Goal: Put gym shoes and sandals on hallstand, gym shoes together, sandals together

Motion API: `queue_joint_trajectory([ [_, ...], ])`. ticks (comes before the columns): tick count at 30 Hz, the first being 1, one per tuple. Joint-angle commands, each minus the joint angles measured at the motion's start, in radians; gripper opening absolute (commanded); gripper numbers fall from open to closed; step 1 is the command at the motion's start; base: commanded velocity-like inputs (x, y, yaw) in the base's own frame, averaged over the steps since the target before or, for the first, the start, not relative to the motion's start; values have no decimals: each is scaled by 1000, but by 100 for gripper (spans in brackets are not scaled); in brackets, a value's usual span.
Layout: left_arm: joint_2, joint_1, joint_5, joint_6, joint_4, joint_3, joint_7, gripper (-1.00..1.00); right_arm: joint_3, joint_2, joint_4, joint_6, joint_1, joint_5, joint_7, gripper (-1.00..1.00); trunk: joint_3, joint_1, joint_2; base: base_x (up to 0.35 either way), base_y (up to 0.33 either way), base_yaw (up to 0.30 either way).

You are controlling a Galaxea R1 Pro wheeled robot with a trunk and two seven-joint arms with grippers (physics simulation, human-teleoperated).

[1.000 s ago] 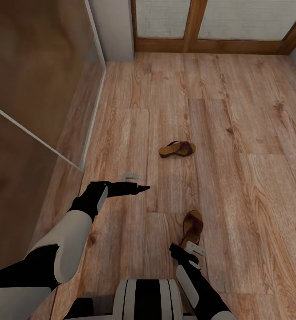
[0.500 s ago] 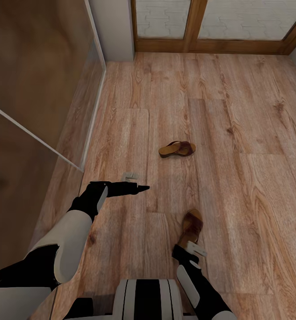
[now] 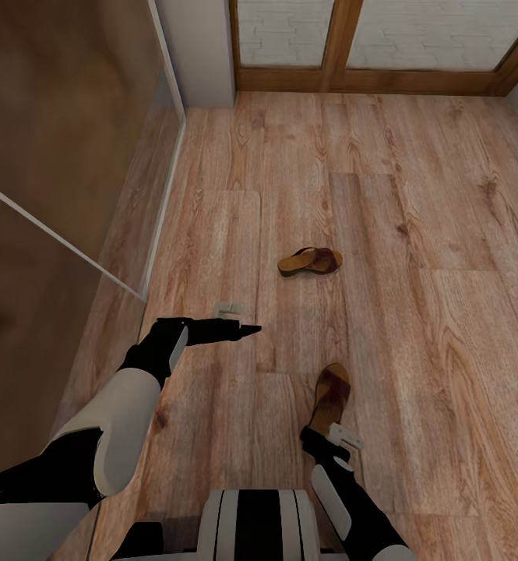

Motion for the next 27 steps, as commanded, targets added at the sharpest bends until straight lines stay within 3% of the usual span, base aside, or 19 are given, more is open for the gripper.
queue_joint_trajectory([
  [1, -1, -1, -7, 8, -1, 8, -7, 100, 3, -1, -2, 3, 0, -11, -7, -100, -1, 0, 0, 0, 0, 0],
  [25, -1, -2, -7, 12, -1, 8, -6, 100, 5, -5, -5, 1, 0, -12, -7, -100, -1, 0, 0, 0, 0, 0],
  [27, 0, -3, -7, 12, -1, 8, -6, 100, 5, -5, -5, 1, 0, -12, -8, -100, 7, -1, 0, 0, 0, 0],
])
